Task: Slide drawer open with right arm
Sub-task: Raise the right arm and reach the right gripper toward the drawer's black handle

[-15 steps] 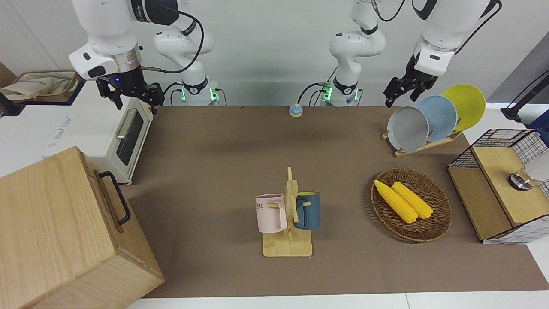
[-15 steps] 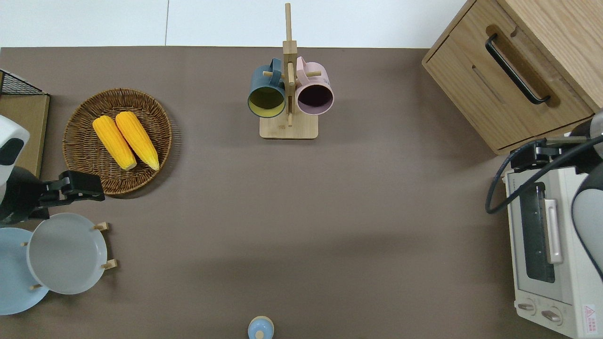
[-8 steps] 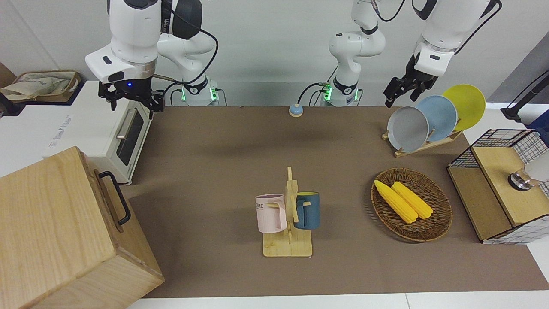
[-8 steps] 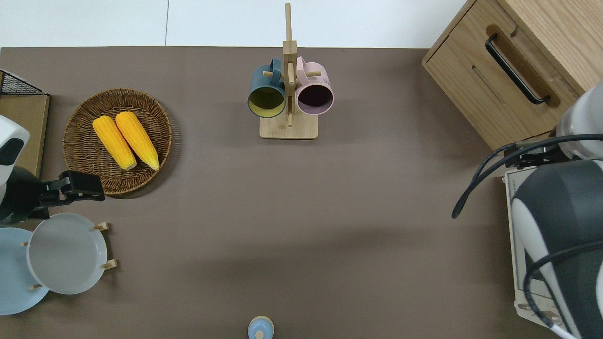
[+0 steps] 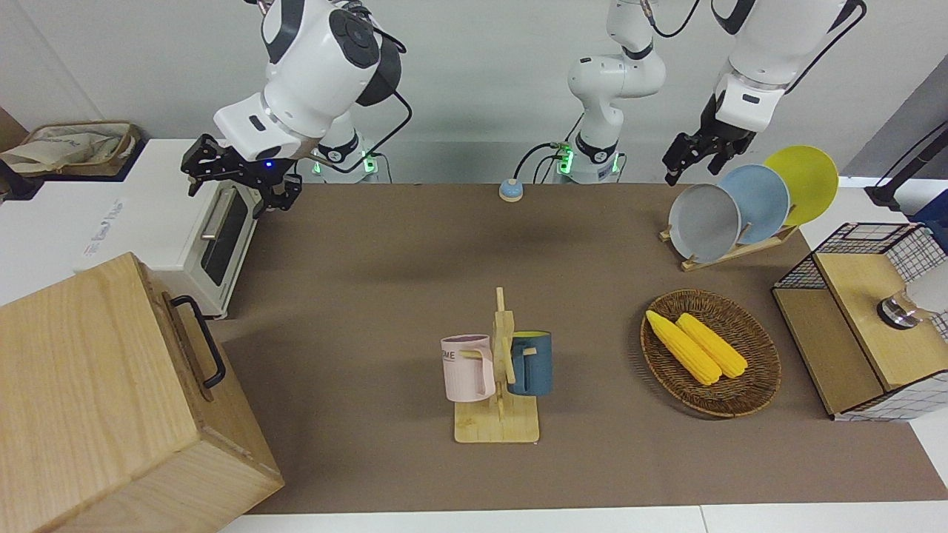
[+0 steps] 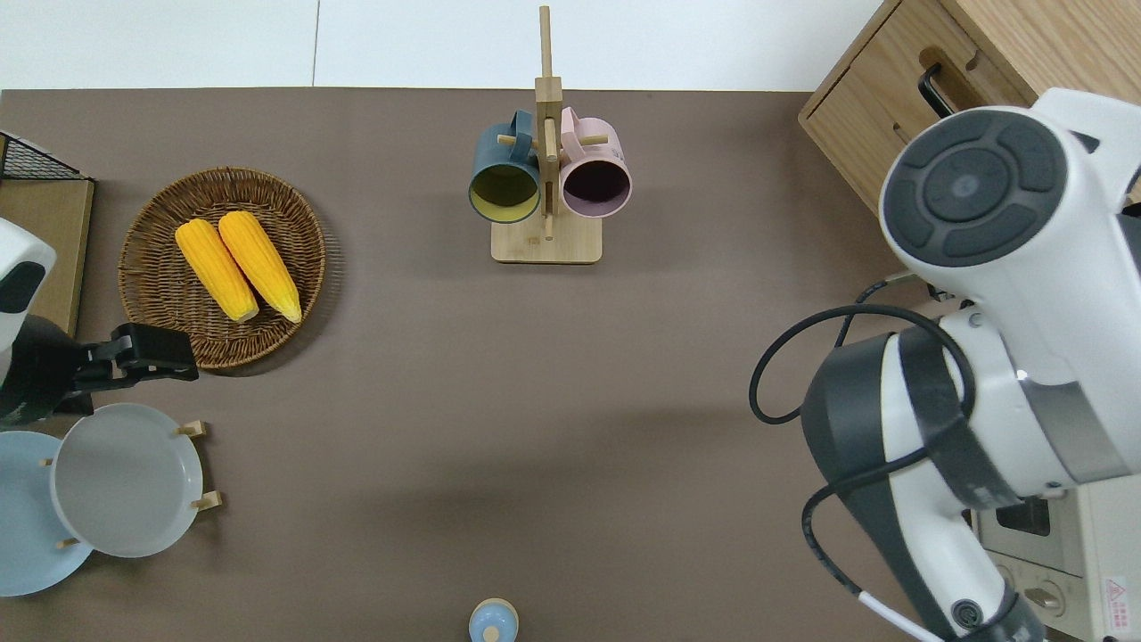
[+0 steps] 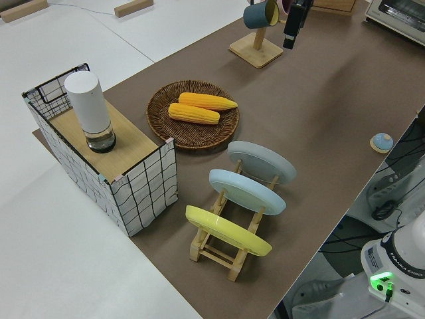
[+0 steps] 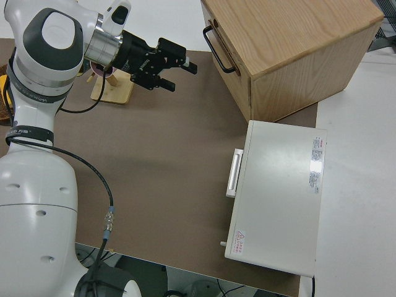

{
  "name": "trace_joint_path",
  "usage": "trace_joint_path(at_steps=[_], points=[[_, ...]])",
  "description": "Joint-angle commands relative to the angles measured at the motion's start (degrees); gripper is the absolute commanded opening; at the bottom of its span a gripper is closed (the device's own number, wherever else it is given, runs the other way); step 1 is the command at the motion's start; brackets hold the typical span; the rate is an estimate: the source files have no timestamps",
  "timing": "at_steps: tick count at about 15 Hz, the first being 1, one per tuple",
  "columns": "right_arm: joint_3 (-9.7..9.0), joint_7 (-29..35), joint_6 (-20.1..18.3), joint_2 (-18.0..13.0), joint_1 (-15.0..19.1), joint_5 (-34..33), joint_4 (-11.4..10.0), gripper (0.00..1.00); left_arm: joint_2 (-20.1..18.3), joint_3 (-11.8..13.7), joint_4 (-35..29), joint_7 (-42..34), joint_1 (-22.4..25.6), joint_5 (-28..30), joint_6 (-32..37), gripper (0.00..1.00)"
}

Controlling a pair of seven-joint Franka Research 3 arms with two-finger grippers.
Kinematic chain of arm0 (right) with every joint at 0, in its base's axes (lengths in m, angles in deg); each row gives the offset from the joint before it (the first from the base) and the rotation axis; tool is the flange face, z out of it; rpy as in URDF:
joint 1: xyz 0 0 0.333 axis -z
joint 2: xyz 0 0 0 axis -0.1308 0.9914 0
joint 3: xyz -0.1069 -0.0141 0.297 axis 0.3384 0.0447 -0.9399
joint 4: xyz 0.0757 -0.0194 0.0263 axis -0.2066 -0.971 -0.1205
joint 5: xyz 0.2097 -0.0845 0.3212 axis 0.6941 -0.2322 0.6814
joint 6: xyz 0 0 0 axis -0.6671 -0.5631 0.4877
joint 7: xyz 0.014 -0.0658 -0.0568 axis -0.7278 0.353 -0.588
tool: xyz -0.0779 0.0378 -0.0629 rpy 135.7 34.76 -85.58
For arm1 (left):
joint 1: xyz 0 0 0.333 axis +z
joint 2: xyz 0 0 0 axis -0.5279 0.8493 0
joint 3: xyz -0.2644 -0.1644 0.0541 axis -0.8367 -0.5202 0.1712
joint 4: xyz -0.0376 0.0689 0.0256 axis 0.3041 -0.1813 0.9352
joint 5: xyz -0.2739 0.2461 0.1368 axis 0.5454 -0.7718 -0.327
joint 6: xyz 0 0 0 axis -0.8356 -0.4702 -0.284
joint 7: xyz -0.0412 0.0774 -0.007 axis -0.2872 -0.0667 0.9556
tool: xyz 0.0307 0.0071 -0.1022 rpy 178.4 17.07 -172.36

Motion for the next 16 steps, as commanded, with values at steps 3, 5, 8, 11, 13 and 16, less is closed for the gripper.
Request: trace_joint_path(at_steps=[3,5,8,11,13,16], points=[[-0.66,-0.47,7.16,1.74,0.25,-11.57,-4.18,0.983,-0.47,0.24,0.21,-0.42,-0.01,0.05,0.89,0.99],[-0.66,-0.38,7.95,2.98,0.25,-14.04,-4.27,0.983,-0.47,0.24,0.21,-0.42,-0.01,0.05,0.89,0.99],[-0.66,-0.47,13.13,4.56,0.34,-20.09,-5.84,0.983,-0.47,0.24,0.21,-0.42,-0.01,0.05,0.89,0.99],[-0.66,1.72,16.65,5.61,0.34,-27.30,-9.01,0.983,-0.47,0.24,0.21,-0.42,-0.01,0.05,0.89,0.99],[-0.66,2.61,18.06,6.23,0.34,-31.97,-10.15,0.983,-0.47,0.24,0.21,-0.42,-0.01,0.05,0.97,0.99],[-0.66,2.96,19.47,7.46,0.25,-35.84,-10.42,0.983,-0.47,0.24,0.21,-0.42,-0.01,0.05,0.89,0.99]])
